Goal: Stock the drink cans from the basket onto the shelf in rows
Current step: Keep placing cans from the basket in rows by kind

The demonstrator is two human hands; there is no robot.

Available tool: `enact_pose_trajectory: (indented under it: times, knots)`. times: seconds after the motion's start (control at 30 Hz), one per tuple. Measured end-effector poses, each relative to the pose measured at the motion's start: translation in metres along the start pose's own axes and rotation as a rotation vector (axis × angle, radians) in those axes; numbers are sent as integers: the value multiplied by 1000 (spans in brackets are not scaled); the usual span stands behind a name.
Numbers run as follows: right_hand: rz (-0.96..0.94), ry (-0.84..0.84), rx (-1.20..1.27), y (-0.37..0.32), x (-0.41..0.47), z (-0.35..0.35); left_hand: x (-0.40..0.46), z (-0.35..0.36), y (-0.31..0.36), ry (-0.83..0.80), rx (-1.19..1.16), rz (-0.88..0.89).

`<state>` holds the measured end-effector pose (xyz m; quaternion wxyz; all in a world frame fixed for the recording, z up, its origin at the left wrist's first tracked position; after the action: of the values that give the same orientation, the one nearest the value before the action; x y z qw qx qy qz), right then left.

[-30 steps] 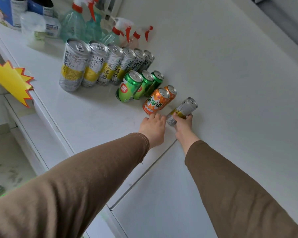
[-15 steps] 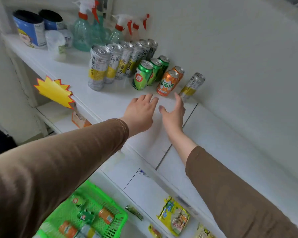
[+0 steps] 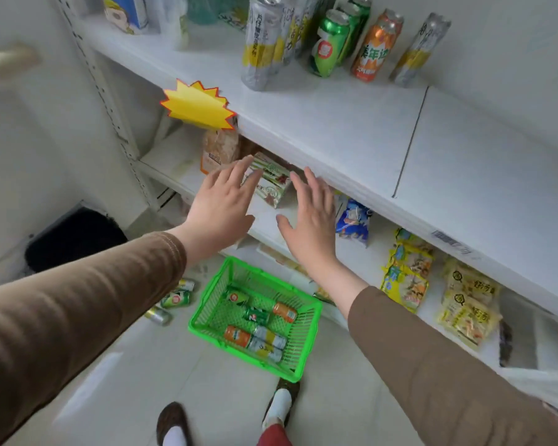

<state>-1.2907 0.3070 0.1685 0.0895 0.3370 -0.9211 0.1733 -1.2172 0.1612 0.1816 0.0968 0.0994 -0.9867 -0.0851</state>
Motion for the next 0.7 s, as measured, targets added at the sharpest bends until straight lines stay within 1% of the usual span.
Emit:
enact_pose_trajectory:
  times: [0.07,0.23,0.4,0.7]
  knots:
    - [-11,-51,-32,1,-25,26,-22,27,-9,-30,-8,-3]
    - [17,-224,-77,26,-83,116,-69,122,-26,-182,-20,-42]
    - [58,-403,-81,61,-127,223,-103,228,-41,-339,-27,-95]
    - [149,-646,-15,127,-210,434,-155,435,-63,-594,-43,-164]
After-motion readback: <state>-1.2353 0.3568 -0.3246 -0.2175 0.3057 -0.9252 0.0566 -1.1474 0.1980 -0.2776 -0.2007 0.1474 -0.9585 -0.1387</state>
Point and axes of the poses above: each hand's wrist, its own x-axis towards the middle knuckle, its own z-axis out of the palm, y = z × x, the point moved 5 cm from there along x, towards the middle knuckle, and after that the axes turned 4 degrees about -x, right-handed, at the moved point
